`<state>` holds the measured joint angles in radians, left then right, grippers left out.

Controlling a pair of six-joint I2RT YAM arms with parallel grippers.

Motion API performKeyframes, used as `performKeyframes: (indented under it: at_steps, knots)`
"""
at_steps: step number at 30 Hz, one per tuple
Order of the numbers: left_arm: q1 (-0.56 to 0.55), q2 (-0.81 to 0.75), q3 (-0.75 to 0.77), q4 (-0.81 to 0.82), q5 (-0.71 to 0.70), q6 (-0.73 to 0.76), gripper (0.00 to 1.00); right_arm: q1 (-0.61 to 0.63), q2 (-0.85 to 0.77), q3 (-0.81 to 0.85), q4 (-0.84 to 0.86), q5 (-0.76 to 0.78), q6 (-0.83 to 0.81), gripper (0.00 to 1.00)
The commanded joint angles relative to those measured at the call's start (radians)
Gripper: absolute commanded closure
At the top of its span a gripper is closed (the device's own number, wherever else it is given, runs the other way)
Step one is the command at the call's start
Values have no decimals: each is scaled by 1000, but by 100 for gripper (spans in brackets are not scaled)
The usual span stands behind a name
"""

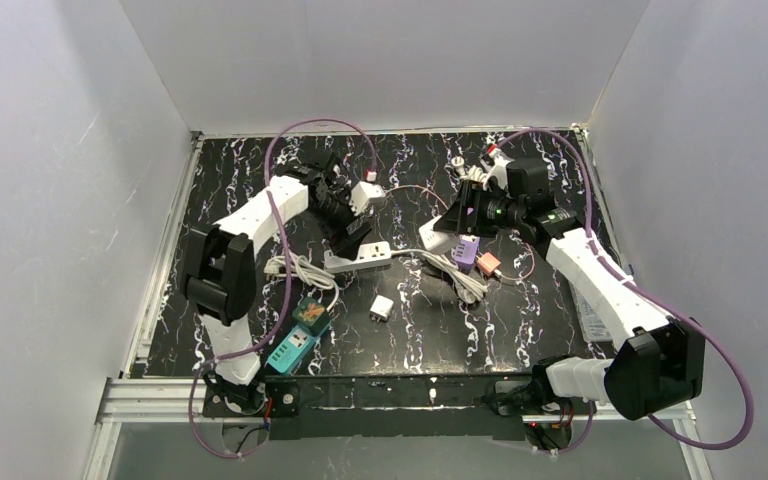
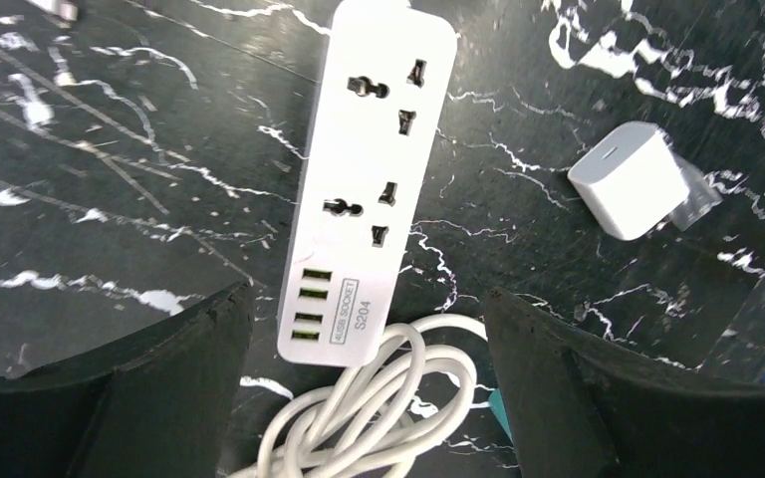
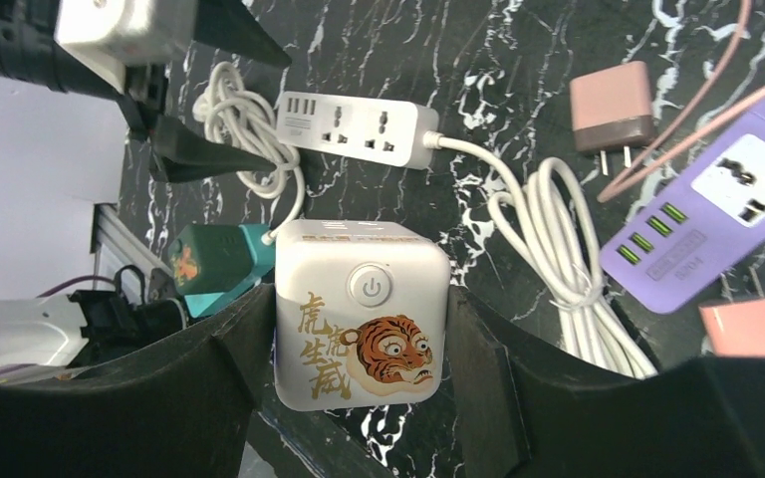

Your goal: Insert the plug

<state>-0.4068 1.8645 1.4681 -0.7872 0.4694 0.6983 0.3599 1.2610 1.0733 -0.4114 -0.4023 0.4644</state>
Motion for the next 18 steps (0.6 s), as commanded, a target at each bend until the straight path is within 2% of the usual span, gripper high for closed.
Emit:
performKeyframes:
  at_steps: [1, 6, 10, 14, 18]
  knots:
    - [39, -87, 55, 5, 52, -91, 15, -3, -22, -49, 184, -128, 36, 98]
    - [108, -99, 58, -14, 59, -81, 17, 1, 5, -95, 351, -246, 73, 98]
    - [158, -107, -5, -15, 21, -28, 18, 21, 22, -126, 513, -359, 81, 98]
    - [186, -93, -50, -24, 5, -7, 16, 52, 23, -143, 594, -391, 60, 98]
    - [204, -78, -66, -16, 7, -3, 16, 99, 9, -140, 586, -342, -26, 98]
